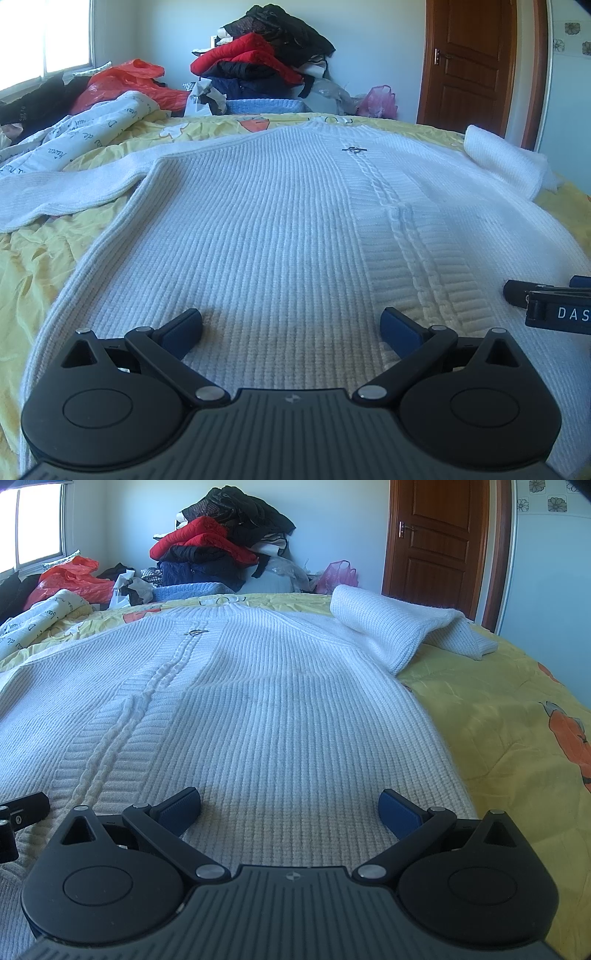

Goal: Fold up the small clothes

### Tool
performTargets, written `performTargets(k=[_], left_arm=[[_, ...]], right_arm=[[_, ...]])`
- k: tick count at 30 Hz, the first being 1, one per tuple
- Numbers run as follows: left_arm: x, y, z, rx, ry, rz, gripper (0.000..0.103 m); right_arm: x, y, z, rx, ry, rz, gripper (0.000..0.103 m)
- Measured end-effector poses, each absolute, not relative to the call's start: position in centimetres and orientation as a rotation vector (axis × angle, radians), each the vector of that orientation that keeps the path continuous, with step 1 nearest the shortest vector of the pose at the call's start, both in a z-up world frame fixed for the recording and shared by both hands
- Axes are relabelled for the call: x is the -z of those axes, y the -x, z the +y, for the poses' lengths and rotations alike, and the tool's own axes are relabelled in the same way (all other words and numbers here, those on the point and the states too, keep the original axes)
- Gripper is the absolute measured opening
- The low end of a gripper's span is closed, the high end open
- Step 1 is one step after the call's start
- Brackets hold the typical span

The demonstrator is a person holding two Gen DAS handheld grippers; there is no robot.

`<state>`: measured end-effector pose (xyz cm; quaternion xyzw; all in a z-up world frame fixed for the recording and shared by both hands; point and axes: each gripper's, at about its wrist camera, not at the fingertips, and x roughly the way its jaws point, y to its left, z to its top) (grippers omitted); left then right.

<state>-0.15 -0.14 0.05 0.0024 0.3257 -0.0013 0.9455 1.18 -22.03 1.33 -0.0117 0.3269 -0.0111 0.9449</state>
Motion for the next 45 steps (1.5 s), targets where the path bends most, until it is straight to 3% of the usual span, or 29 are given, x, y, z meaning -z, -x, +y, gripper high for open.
performTargets(k=[45], left_arm=[[0.14,0.26,-0.16,0.0,-0.012,0.66,0.103]], right_arm=[[-1.53,-1.35,-22.33,0.018,0.024,0.667,0.103]])
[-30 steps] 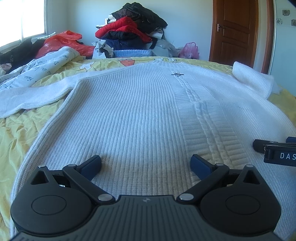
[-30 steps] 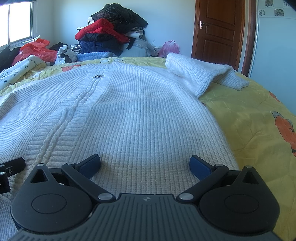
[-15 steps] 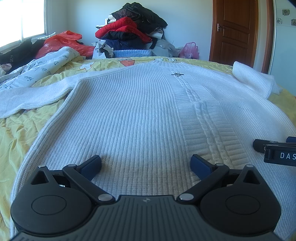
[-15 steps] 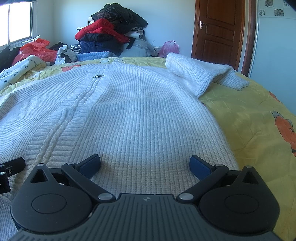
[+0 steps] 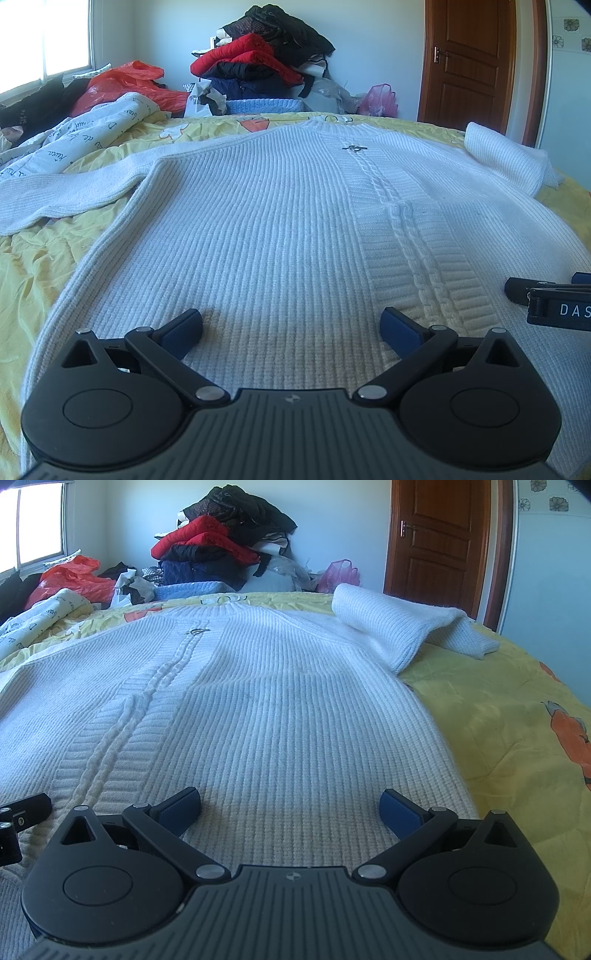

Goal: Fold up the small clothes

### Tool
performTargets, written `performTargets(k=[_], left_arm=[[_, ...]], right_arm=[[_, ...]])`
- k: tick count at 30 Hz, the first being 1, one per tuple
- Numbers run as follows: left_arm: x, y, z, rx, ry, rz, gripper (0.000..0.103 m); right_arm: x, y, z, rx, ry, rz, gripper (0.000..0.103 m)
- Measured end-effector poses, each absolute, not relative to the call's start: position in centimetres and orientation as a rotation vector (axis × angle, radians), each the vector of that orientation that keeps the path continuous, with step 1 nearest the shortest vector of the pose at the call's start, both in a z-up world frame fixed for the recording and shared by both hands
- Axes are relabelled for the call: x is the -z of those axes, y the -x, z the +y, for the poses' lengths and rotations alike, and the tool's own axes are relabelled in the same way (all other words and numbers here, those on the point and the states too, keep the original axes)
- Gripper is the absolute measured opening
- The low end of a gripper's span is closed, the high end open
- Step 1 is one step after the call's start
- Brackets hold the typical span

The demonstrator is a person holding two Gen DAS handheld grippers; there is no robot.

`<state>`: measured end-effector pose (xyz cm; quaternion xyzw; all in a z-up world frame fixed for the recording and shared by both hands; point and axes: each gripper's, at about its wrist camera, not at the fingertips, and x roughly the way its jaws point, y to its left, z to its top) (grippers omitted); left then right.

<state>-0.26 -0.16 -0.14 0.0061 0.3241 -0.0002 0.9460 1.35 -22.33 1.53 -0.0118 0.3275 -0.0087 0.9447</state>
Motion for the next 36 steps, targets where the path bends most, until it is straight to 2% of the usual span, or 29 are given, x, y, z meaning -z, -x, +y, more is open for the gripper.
performTargets(k=[18,26,28,33,36], left_arm=[[0.2,0.3,-0.1,0.002,-0.01,0.66,0.103],[0.2,0.2,-0.2,0.003,-0.009,0.66,0.103],[0.2,0.2,-0.2,0.003,-0.009,0.66,0.103],[0.2,0.2,-0.2,0.003,-0.009,0.66,0.103],[0.2,0.2,-0.2,0.004,-0.008,0.66,0.103]], right_arm=[[-2.6,-2.7,-23.3,-0.071,0.047,0.663,0.103],[-6.0,-8.3,-31.7,-0.103,-0.093,0.569,0.103],[-7.0,-10.4,-35.2,-0.034,-0.171,0.551,0.103],[-7.4,-16.2,-47.3,0.065,-0.639,0.503,0.103],[-6.0,-18.9,-53.2,0.171,-0.85,0.459,0.092]])
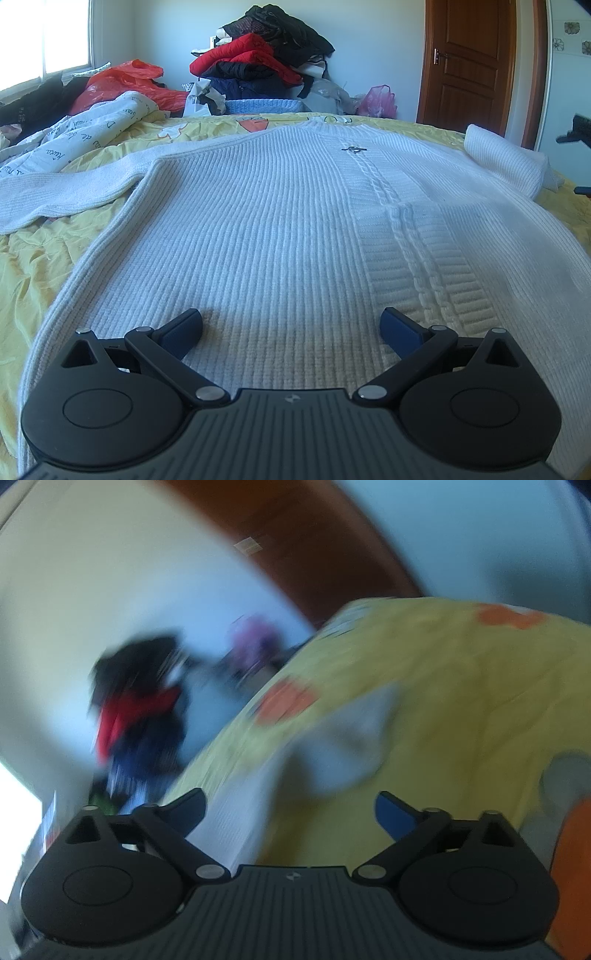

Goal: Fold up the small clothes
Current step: 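Grasp the cuff of the cardigan sleeve with the right gripper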

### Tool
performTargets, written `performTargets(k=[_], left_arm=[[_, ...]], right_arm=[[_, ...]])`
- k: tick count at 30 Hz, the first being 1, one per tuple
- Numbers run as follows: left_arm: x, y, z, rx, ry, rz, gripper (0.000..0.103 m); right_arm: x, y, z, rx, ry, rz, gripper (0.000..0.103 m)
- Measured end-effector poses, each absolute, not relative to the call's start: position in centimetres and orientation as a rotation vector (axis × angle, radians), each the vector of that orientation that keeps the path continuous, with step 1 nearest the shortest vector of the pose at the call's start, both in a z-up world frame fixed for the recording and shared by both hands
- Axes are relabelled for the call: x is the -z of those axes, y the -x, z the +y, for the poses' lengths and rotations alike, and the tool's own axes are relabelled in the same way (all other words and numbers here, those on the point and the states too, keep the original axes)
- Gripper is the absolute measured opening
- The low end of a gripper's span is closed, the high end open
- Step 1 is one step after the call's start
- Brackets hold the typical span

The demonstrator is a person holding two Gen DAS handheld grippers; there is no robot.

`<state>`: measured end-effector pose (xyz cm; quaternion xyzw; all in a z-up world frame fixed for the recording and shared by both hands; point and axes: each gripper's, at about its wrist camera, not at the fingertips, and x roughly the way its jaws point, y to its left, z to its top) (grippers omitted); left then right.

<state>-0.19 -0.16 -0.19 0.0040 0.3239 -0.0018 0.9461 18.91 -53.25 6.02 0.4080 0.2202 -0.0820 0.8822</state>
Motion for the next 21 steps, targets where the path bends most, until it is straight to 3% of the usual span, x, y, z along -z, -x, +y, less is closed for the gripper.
performTargets(k=[3,12,14,15,21], left_arm=[[0.2,0.2,-0.2,0.004,-0.008,0.66,0.103],[0.2,0.1,-0.2,0.004,-0.006,0.66,0.103],[0.3,0.1,-0.2,0.005,-0.006,0.659,0.103],[0.3,0.1,-0.2,0.005,-0.006,0.66,0.103],[0.4,0.0,-0.3,0.009,0.004,0.656,0.103]], right_arm=[[-3.9,-21.2,-56.8,0.274,-0.961,0.457,0.082],[-1.3,-25.9,-58.5,0.291,-0.947,0.486,0.078],[-1.7,-27.1,-58.0,0.274,-0.895,0.513,0.056],[-2.1,-27.4,-57.8,0.267,-0.872,0.535,0.022],[-5.5,-24.4,-58.1,0.213,-0.909,0.413,0.018]])
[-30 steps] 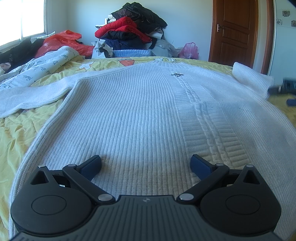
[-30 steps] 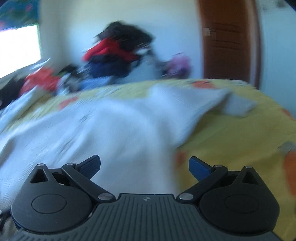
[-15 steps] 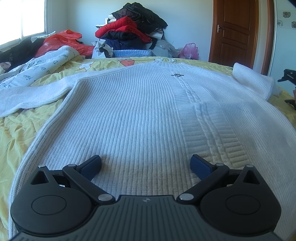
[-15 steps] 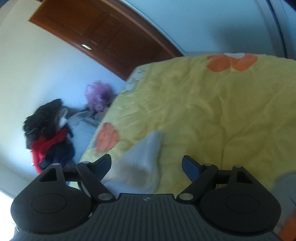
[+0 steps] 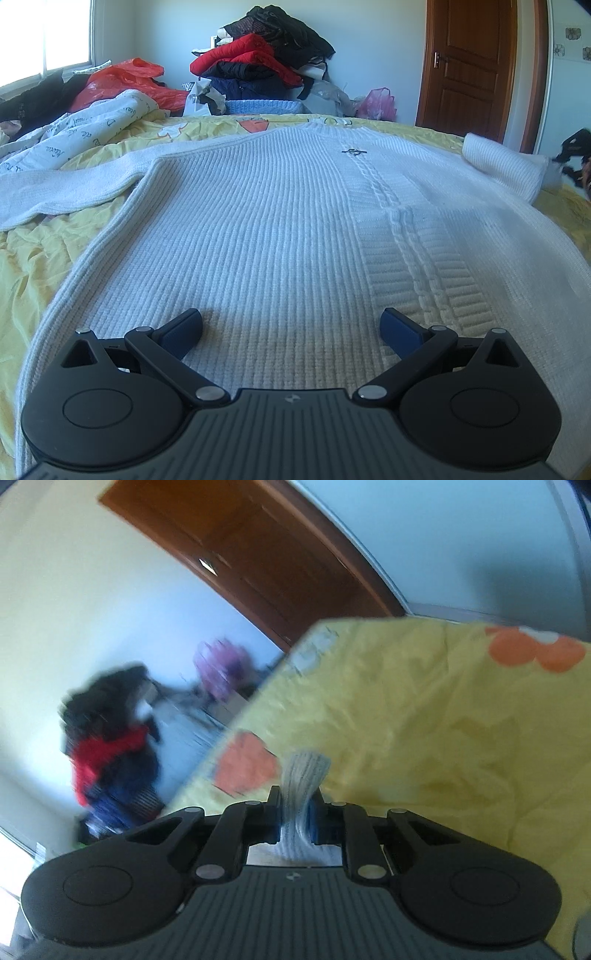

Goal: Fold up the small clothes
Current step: 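Grasp the cuff of the cardigan sleeve with the right gripper, then carry the sleeve across the cardigan body with the right gripper and release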

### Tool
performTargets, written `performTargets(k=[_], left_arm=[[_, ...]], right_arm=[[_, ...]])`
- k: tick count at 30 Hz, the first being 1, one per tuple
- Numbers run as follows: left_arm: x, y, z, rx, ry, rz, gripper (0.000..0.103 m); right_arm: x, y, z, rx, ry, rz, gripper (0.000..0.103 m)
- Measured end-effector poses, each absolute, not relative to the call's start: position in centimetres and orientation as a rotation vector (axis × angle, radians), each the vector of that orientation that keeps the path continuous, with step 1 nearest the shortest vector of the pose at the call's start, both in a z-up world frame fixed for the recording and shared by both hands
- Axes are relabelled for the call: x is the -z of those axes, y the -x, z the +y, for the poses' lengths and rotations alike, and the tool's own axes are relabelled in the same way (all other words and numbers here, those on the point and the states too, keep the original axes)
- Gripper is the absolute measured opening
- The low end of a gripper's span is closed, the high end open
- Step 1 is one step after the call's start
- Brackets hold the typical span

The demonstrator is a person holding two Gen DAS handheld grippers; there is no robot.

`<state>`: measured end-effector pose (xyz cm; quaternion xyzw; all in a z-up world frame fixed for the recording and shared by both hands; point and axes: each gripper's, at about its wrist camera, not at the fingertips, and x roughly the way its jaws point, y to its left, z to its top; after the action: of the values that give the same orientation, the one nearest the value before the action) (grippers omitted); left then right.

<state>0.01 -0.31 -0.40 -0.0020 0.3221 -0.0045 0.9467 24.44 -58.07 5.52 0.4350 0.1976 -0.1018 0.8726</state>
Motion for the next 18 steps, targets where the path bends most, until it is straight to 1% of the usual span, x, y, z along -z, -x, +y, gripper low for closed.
performTargets(k=[5,10,14,18], left_arm=[[0.3,-0.1,-0.1,0.016,0.023,0.65,0.103],[0.2,-0.1,0.1,0.021,0.036,0.645,0.103],[0.2,0.0,0.2,0.022,0.039,0.644,0.103],[0.2,0.0,0.2,0.021,0.038,0.645,0.103]], right_arm=[[-10.4,-20.5,-59.5,0.118,-1.032,0.247,0.018],[-15.1,-17.3,-56.9,-0.018,-1.008,0.185,0.017],[-16.6,-15.5,-48.6,-0.181,-0.843,0.236,0.017],[-14.7,-14.9,-38.1,-0.338,-0.634,0.357,0.017]])
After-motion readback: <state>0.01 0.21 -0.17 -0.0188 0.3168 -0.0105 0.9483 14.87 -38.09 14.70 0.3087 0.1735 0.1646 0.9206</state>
